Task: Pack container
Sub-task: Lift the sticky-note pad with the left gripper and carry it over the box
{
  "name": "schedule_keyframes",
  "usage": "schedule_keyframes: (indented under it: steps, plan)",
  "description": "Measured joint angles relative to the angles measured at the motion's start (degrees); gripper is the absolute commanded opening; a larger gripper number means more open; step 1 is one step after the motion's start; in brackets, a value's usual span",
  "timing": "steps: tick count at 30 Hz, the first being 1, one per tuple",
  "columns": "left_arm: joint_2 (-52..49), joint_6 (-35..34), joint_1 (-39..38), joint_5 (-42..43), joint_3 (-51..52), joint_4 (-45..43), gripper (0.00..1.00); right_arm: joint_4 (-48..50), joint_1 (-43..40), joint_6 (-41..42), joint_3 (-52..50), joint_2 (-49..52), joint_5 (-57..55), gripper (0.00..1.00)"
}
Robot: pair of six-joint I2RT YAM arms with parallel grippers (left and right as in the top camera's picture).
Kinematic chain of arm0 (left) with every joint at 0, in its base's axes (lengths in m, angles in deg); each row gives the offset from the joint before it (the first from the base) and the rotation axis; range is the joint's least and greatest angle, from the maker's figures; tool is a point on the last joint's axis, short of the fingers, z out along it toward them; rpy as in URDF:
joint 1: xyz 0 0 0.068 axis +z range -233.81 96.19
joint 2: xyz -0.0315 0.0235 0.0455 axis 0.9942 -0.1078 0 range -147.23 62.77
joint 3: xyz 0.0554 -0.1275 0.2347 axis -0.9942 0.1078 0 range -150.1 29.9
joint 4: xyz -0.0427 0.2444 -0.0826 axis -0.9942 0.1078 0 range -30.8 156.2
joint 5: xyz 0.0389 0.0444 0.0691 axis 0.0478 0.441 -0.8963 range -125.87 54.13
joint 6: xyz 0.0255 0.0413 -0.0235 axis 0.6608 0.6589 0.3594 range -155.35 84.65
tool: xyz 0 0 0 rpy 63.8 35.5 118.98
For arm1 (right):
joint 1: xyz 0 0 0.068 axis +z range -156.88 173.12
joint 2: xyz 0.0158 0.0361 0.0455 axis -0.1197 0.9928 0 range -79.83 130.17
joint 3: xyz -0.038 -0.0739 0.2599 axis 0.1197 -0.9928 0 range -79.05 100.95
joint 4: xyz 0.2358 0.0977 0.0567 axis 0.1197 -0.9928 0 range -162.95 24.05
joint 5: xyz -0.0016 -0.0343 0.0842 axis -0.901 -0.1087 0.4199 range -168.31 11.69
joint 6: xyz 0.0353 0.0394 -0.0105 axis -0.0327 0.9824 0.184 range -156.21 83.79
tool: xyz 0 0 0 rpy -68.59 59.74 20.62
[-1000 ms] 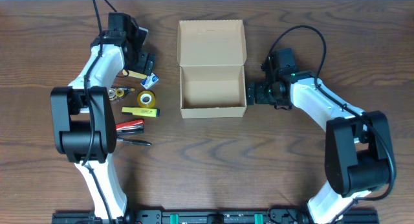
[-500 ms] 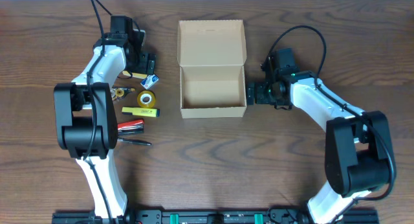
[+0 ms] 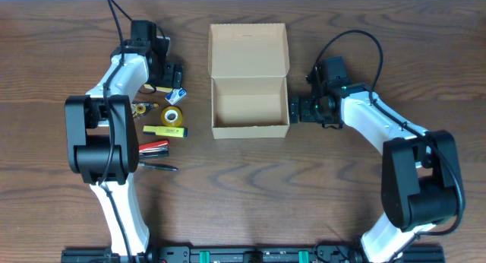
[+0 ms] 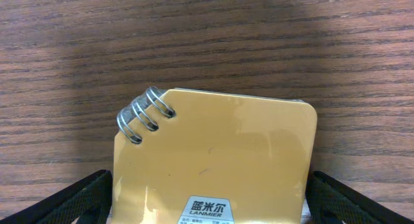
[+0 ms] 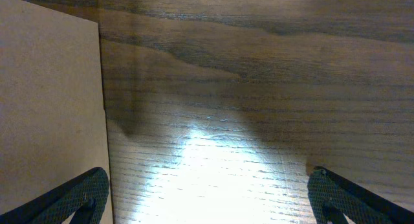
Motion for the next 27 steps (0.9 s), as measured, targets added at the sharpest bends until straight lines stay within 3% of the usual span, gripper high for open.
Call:
schedule_keyframes:
  steps: [9,10,17,23,27]
  plan:
    - [-0.4,-0.3,0.0,-0.2,-0.5,0.0,1.00,0.0,0.0,0.0,0.0,0.0,0.0,0.99]
    - [-0.4,-0.5,0.0,-0.2,-0.5,0.0,0.93,0.0,0.0,0.0,0.0,0.0,0.0,0.99]
    - [-0.4,-1.8,0.0,-0.3,-0.5,0.2,0.75,0.0,0.0,0.0,0.0,0.0,0.0,0.99]
    - [-0.5,-2.9,0.0,-0.6,-1.3,1.8,0.72,0.0,0.0,0.0,0.0,0.0,0.0,0.99]
    - [-1.6,-3.0,0.0,-1.0,-5.0,7.3,0.66,0.0,0.0,0.0,0.0,0.0,0.0,0.99]
